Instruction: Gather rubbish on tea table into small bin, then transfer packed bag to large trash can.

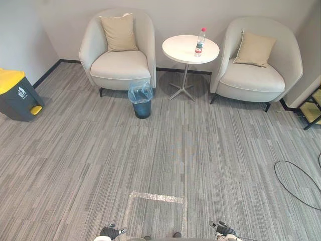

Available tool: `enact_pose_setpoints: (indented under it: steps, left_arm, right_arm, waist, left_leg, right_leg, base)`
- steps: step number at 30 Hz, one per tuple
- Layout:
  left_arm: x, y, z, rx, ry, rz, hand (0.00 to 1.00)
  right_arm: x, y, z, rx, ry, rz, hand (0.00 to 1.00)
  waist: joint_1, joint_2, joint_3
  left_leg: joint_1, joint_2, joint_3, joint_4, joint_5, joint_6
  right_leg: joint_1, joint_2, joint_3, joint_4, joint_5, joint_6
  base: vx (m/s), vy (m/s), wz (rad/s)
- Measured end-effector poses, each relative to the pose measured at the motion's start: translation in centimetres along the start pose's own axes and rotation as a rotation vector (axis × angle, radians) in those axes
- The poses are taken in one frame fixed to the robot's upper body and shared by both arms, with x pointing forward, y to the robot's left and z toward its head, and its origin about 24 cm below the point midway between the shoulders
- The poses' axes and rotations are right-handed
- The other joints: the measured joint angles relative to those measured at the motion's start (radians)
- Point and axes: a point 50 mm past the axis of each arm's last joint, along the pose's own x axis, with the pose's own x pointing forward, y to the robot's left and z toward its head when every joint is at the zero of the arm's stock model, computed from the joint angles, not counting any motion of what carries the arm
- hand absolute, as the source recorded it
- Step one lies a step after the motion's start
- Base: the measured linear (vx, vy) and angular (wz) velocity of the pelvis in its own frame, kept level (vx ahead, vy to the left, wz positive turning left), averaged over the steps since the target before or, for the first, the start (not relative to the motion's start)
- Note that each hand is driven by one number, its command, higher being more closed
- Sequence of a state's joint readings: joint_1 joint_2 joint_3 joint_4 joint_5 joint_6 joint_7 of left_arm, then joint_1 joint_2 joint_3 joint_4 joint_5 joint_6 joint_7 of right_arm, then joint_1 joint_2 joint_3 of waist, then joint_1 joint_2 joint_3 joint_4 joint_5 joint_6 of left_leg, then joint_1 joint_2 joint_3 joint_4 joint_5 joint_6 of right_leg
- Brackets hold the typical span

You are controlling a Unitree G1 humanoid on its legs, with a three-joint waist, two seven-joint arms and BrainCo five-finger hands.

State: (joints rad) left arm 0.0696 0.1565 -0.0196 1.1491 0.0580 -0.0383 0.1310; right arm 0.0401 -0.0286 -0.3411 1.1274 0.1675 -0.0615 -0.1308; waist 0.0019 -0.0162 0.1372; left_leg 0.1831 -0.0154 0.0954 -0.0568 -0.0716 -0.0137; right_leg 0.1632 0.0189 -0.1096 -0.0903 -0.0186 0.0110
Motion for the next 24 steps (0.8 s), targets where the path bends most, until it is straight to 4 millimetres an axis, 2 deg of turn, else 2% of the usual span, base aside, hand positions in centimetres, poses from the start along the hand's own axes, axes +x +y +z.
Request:
enact_pose_setpoints:
  steps: [15, 24]
  left_arm:
    - [0.00, 0.00, -0.04, -0.002, 0.002, 0.000, 0.00]
    - [0.00, 0.05, -0.10, -0.008, 0.005, 0.002, 0.00]
  right_arm:
    - [-0.01, -0.01, -0.06, 0.013, 0.003, 0.000, 0.00]
    - [-0.15, 0.08, -0.68, 0.140, 0.027, -0.007, 0.00]
  waist:
    - [-0.001, 0.000, 0.000]
    - [-0.002, -0.002, 0.002]
  left_leg:
    - [0.001, 0.000, 0.001, 0.000, 0.000, 0.000]
    - [0.004, 0.001, 0.011, -0.008, 0.000, 0.000]
  right_leg:
    - [0.000, 0.000, 0.000, -0.001, 0.000, 0.000]
    - [-0.003, 0.001, 0.010, -0.005, 0.000, 0.000]
  base:
    - [0.00, 0.000, 0.00]
    - [0.00, 0.000, -0.02]
